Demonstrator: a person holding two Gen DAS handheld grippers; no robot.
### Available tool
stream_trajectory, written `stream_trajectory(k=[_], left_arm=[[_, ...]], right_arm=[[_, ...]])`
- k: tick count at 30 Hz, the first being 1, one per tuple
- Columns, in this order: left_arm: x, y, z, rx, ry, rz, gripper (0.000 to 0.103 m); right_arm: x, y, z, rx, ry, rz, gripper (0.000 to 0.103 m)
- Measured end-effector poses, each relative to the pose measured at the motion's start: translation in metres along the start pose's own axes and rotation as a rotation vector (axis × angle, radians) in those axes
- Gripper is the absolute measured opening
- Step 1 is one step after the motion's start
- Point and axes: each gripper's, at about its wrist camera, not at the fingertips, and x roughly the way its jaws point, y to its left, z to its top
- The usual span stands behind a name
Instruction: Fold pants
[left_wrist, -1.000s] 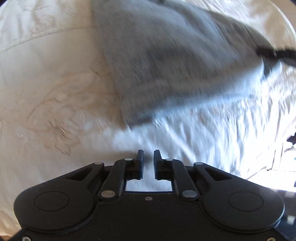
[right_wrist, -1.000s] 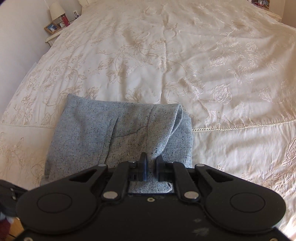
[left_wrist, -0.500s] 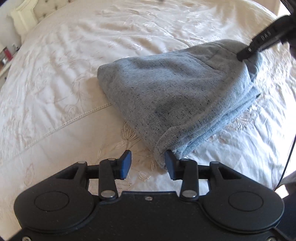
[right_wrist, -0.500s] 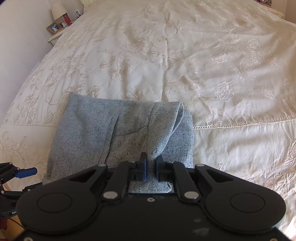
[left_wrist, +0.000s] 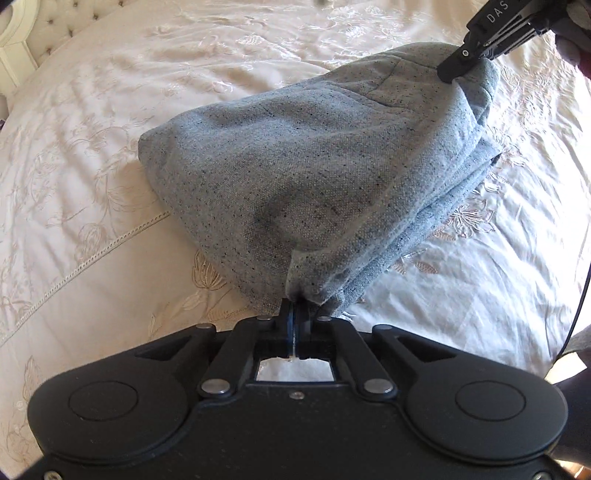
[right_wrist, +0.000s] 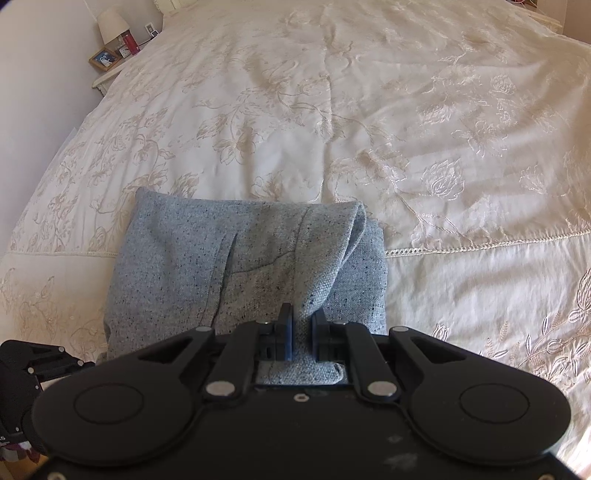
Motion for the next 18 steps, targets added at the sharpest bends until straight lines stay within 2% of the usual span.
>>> stream_trajectory(k=[3,5,8,10,13,14,15,18], left_arm=[[-0.016,0.006,-0.01,-0.093,-0.027,-0.007,0.001],[-0.026,0.008,-0.02,-0.113,-0.033,-0.016,0.0],[-0.03,0.007,-0.035,-0.133,0.019,-0.023,0.0],[-0.028,0.006,-0.041,-0.132,0.048,-0.001,0.0],[-0.034,0.013,-0.035,-0.195,0.032,0.074,0.002],[-0.037,0.019,-0.029,-0.233,0.009,0.096,0.007],[-0.038,0.024,-0.023,-0.27,-0.011,0.11,0.008],[-0.037,0.039,0.0,-0.351,-0.064,0.086,0.008]], right_arm=[[-0.002,0.001,0.0,0.001,-0.004,-0.001,0.01],[-0.002,0.0,0.001,0.009,-0.004,0.002,0.01],[-0.001,-0.001,-0.002,0.012,0.002,-0.001,0.01],[0.003,-0.002,-0.004,0.011,0.014,-0.008,0.01],[0.007,-0.003,-0.007,0.022,0.023,-0.016,0.01],[0.006,-0.002,-0.008,0.022,0.017,-0.016,0.01],[0.005,-0.001,-0.007,0.018,0.011,-0.016,0.01],[-0.013,0.013,-0.006,-0.056,-0.077,-0.039,0.01]])
